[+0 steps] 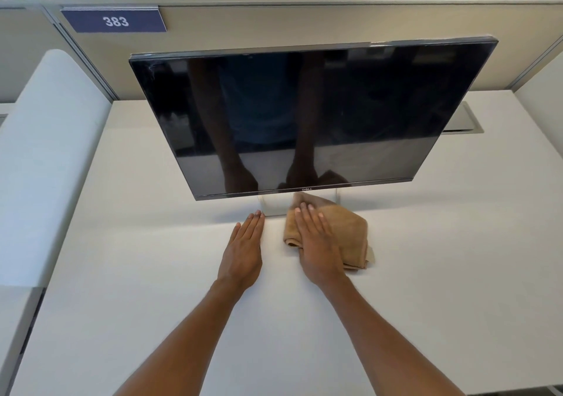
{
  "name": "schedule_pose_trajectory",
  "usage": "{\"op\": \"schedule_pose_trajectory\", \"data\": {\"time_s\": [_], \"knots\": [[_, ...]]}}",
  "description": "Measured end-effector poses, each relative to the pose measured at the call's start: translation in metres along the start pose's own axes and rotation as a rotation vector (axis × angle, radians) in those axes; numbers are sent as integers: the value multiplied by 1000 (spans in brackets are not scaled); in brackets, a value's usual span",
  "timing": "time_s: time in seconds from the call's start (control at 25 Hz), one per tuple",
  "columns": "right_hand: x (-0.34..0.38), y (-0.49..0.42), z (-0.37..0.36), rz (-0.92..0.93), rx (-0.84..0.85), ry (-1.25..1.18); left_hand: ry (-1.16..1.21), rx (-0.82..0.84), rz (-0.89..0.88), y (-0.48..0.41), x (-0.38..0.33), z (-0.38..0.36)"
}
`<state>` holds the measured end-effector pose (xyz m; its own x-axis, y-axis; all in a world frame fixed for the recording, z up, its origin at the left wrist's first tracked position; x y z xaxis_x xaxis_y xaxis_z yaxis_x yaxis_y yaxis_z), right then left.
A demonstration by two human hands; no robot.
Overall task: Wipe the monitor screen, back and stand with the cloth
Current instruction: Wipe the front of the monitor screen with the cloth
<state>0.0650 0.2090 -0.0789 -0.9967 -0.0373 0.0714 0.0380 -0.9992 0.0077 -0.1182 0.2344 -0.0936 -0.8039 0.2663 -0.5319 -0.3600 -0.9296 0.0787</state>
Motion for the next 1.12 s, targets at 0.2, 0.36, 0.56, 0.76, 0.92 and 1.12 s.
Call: {"op": "schedule_pose_trajectory", "data": {"time_s": [0.2,0.36,0.56,0.76,0.92,1.12], "knots": [[-54,5,-1,-207,16,80,-9,-29,2,0,0,0],[-16,2,-3,-224,44,44,6,-33,25,0,0,-1],[45,-9,-1,-62,65,-22,60,16,7,-1,-1,1],[72,-16,1,28,53,-149,426,58,145,-2,11,11],[48,-14,12,126,23,-162,358,79,123,3,16,12],[-43,-5,11,-213,4,-108,262,59,64,4,20,9]]}}
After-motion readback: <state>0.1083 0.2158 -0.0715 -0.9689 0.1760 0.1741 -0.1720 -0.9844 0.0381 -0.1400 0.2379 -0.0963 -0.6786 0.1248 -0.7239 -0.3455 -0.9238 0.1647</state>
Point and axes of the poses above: each hand's wrist, its own y-axis away from the middle knuckle, its own z-axis out of the back of the hand, x = y × z, the point moved 6 cm from there along -y, towards the middle knuckle, and after that the axes turned 5 degrees about y, right-handed, at the moved point
